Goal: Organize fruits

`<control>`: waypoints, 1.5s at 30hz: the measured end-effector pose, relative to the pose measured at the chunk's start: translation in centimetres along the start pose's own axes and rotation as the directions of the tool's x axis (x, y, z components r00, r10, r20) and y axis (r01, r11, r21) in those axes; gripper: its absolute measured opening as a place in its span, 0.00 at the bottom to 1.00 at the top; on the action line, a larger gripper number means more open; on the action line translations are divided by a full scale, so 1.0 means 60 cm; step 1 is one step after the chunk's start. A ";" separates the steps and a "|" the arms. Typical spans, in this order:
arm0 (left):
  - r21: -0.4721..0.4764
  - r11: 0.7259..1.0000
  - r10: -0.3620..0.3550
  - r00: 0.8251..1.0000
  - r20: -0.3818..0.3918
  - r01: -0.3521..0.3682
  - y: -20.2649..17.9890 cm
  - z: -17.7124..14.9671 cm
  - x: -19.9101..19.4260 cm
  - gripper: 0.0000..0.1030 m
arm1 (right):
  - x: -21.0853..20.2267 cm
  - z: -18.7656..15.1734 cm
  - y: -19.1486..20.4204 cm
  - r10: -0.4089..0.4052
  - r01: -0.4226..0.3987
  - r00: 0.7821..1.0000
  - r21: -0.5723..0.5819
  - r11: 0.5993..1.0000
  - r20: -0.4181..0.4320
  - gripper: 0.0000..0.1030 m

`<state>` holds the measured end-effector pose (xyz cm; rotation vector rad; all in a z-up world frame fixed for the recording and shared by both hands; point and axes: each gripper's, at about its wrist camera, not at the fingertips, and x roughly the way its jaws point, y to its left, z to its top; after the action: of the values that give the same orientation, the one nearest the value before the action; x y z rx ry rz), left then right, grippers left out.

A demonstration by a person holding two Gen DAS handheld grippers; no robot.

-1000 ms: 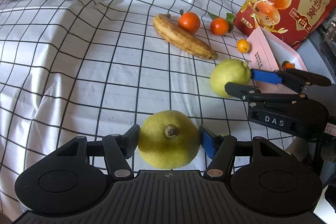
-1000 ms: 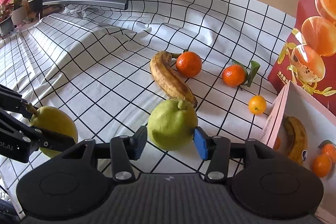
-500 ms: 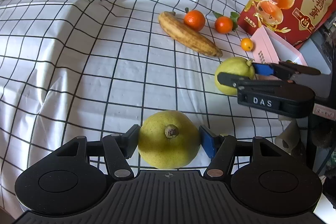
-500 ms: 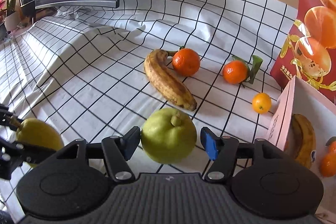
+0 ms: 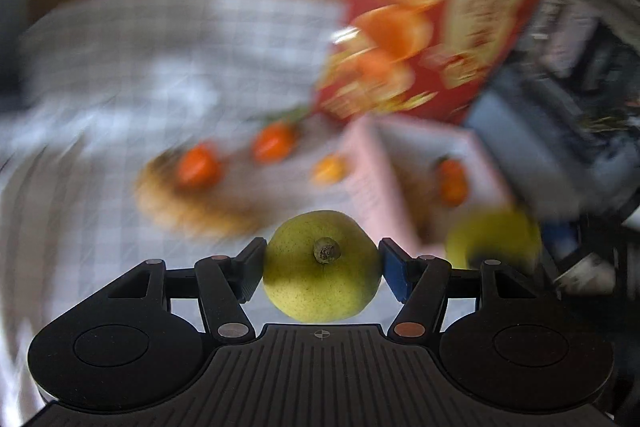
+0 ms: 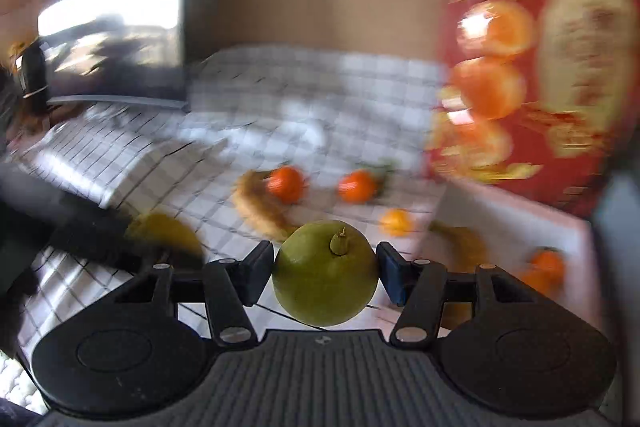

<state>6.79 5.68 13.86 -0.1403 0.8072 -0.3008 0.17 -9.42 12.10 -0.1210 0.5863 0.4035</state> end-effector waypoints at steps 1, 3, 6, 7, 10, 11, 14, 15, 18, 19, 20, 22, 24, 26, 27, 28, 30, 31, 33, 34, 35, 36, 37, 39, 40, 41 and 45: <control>0.035 0.999 -0.038 0.999 0.002 0.038 -0.025 0.026 0.017 0.65 | -0.019 -0.008 -0.015 -0.035 0.035 0.999 0.016 0.999 0.002 0.55; 0.093 0.989 -0.117 0.993 -0.021 0.119 -0.077 0.067 0.058 0.65 | -0.050 -0.029 -0.044 -0.098 0.098 0.995 0.055 0.994 -0.005 0.55; 0.121 0.965 -0.218 0.969 -0.117 0.232 -0.157 0.102 0.147 0.65 | -0.086 -0.071 -0.092 -0.183 0.186 0.982 0.135 0.973 -0.035 0.55; 0.121 0.959 -0.236 0.959 -0.160 0.256 -0.181 0.103 0.182 0.65 | -0.094 -0.086 -0.108 -0.209 0.214 0.977 0.166 0.963 -0.048 0.55; 0.130 0.956 -0.222 0.937 -0.271 0.264 -0.233 0.085 0.270 0.65 | -0.115 -0.125 -0.146 -0.257 0.269 0.963 0.247 0.931 -0.082 0.55; 0.136 0.958 -0.206 0.934 -0.292 0.254 -0.246 0.077 0.294 0.65 | -0.122 -0.137 -0.157 -0.267 0.282 0.959 0.271 0.921 -0.092 0.55; 0.128 0.965 -0.175 0.923 -0.341 0.230 -0.261 0.057 0.342 0.65 | -0.134 -0.172 -0.183 -0.282 0.307 0.952 0.325 0.894 -0.122 0.55; 0.114 0.966 -0.176 0.916 -0.360 0.231 -0.262 0.053 0.355 0.64 | -0.135 -0.182 -0.190 -0.281 0.310 0.950 0.342 0.887 -0.135 0.55; 0.053 0.968 -0.205 0.894 -0.399 0.246 -0.258 0.043 0.380 0.64 | -0.135 -0.208 -0.206 -0.272 0.315 0.948 0.374 0.872 -0.164 0.55; 0.054 0.968 -0.205 0.895 -0.397 0.246 -0.260 0.044 0.384 0.64 | -0.134 -0.215 -0.211 -0.271 0.317 0.947 0.382 0.868 -0.171 0.55; 0.062 0.968 -0.200 0.896 -0.397 0.244 -0.262 0.044 0.383 0.64 | -0.132 -0.221 -0.216 -0.269 0.319 0.946 0.390 0.864 -0.178 0.55; 0.076 0.968 -0.191 0.899 -0.395 0.239 -0.266 0.045 0.380 0.64 | -0.127 -0.228 -0.221 -0.263 0.319 0.946 0.401 0.859 -0.189 0.55; 0.094 0.964 -0.198 0.905 -0.376 0.250 -0.269 0.051 0.370 0.64 | -0.125 -0.231 -0.221 -0.259 0.318 0.946 0.404 0.858 -0.195 0.55; 0.100 0.956 -0.226 0.911 -0.345 0.276 -0.271 0.061 0.345 0.61 | -0.119 -0.227 -0.223 -0.256 0.314 0.947 0.397 0.863 -0.193 0.55; 0.098 0.949 -0.253 0.911 -0.325 0.299 -0.269 0.070 0.333 0.61 | -0.118 -0.225 -0.222 -0.256 0.312 0.948 0.393 0.865 -0.189 0.55; 0.087 0.939 -0.293 0.908 -0.301 0.332 -0.265 0.080 0.322 0.61 | -0.117 -0.222 -0.221 -0.254 0.308 0.949 0.389 0.868 -0.186 0.55; 0.059 0.923 -0.358 0.903 -0.239 0.381 -0.251 0.104 0.303 0.62 | -0.115 -0.218 -0.223 -0.249 0.302 0.951 0.384 0.873 -0.181 0.55; 0.059 0.926 -0.355 0.911 -0.212 0.374 -0.244 0.116 0.300 0.62 | -0.113 -0.214 -0.223 -0.247 0.298 0.953 0.380 0.876 -0.178 0.55; 0.098 0.950 -0.272 0.942 -0.194 0.295 -0.238 0.138 0.309 0.61 | -0.110 -0.208 -0.223 -0.240 0.289 0.955 0.373 0.882 -0.172 0.55; 0.128 0.960 -0.222 0.953 -0.207 0.251 -0.238 0.143 0.323 0.61 | -0.107 -0.204 -0.223 -0.238 0.286 0.956 0.369 0.884 -0.170 0.55; 0.150 0.962 -0.192 0.955 -0.227 0.229 -0.238 0.144 0.338 0.61 | -0.105 -0.201 -0.223 -0.236 0.283 0.957 0.365 0.887 -0.169 0.55; 0.159 0.962 -0.177 0.952 -0.249 0.220 -0.239 0.141 0.351 0.61 | -0.101 -0.196 -0.224 -0.234 0.281 0.958 0.363 0.889 -0.169 0.55; 0.165 0.963 -0.163 0.948 -0.273 0.213 -0.239 0.139 0.366 0.61 | -0.100 -0.193 -0.224 -0.231 0.278 0.958 0.360 0.891 -0.169 0.55; 0.192 0.961 -0.134 0.943 -0.304 0.199 -0.245 0.135 0.392 0.61 | -0.098 -0.187 -0.224 -0.226 0.273 0.959 0.355 0.894 -0.168 0.55; 0.216 0.959 -0.110 0.944 -0.311 0.183 -0.250 0.133 0.402 0.61 | -0.097 -0.183 -0.223 -0.224 0.271 0.960 0.350 0.897 -0.168 0.55; 0.244 0.956 -0.081 0.946 -0.315 0.163 -0.257 0.130 0.411 0.61 | -0.097 -0.180 -0.222 -0.223 0.269 0.960 0.345 0.899 -0.167 0.55; 0.299 0.942 -0.044 0.938 -0.343 0.154 -0.264 0.116 0.430 0.47 | -0.098 -0.163 -0.219 -0.223 0.265 0.961 0.323 0.909 -0.161 0.55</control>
<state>25.34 -17.46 4.60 0.1834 1.0759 -0.5599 -3.97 -25.60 7.27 0.1161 0.7429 0.0451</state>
